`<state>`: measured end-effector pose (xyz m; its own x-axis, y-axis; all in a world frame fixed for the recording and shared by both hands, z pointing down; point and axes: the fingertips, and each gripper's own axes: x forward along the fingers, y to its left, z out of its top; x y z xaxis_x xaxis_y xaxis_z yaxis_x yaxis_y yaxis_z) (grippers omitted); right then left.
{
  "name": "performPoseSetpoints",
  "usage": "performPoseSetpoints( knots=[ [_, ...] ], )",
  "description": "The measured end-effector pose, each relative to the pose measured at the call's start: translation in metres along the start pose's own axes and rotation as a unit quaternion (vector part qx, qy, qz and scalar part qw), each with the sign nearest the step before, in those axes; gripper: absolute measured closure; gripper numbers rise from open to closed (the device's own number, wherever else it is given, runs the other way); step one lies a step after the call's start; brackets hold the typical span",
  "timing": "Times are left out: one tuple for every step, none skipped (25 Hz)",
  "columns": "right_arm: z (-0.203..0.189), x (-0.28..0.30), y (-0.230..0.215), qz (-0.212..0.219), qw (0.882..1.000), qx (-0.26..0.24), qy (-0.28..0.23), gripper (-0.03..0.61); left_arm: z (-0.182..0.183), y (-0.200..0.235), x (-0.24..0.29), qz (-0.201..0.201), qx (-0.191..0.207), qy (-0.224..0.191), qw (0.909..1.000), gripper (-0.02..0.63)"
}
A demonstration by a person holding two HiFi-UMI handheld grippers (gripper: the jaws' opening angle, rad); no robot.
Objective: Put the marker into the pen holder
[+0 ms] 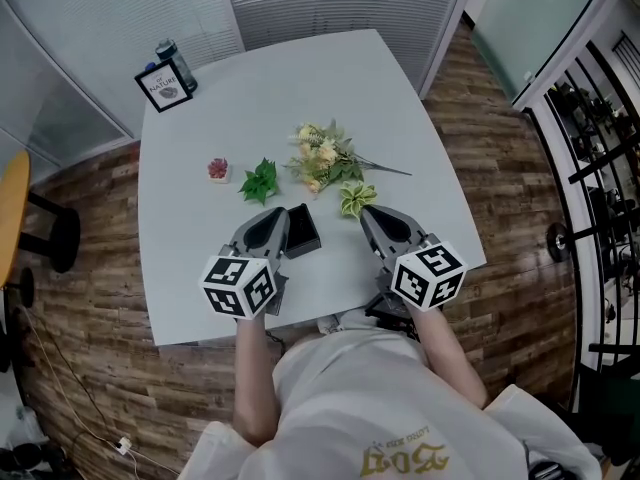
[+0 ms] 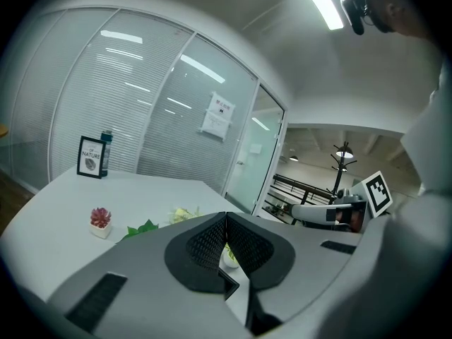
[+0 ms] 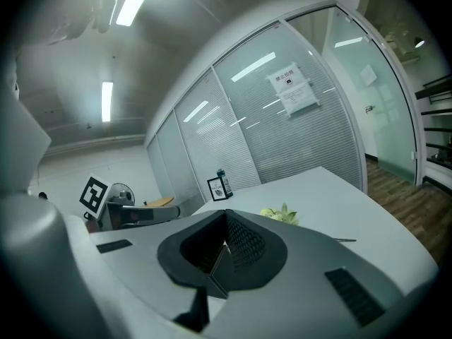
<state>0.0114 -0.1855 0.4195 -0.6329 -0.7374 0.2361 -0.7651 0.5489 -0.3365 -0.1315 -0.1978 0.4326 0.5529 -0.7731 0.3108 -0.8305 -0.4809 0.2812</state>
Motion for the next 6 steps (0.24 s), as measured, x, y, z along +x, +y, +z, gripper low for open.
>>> performPoseSetpoints(
  knots=[
    [-0.0001, -0.0007, -0.0013, -0.001, 1.0, 0.001, 0.0, 0.561, 0.0, -0.0004, 0.0007, 0.0, 0.0, 0.0, 1.0, 0.6],
    [-0.0003, -0.0012, -0.0026, -0.002, 1.0, 0.002, 0.0, 0.561, -0.0005, -0.0006, 0.0014, -0.001, 0.0, 0.001, 1.0, 0.6],
    [-0.0008, -0.0014, -0.0038, -0.003, 1.0, 0.002, 0.0, 0.561, -0.0012, -0.0007, 0.0022, -0.001, 0.0, 0.002, 1.0, 0.6],
    [-0.0015, -0.0014, -0.0049, -0.004, 1.0, 0.003, 0.0, 0.561, -0.0022, -0.0006, 0.003, -0.001, 0.0, 0.002, 1.0, 0.6],
    [-0.0023, -0.0013, -0.006, -0.005, 1.0, 0.004, 0.0, 0.561, -0.0033, -0.0004, 0.0038, -0.001, 0.0, 0.003, 1.0, 0.6],
    [-0.0031, -0.0011, -0.0071, -0.006, 1.0, 0.005, 0.0, 0.561, -0.0044, -0.0001, 0.0046, -0.001, 0.0, 0.004, 1.0, 0.6]
  ],
)
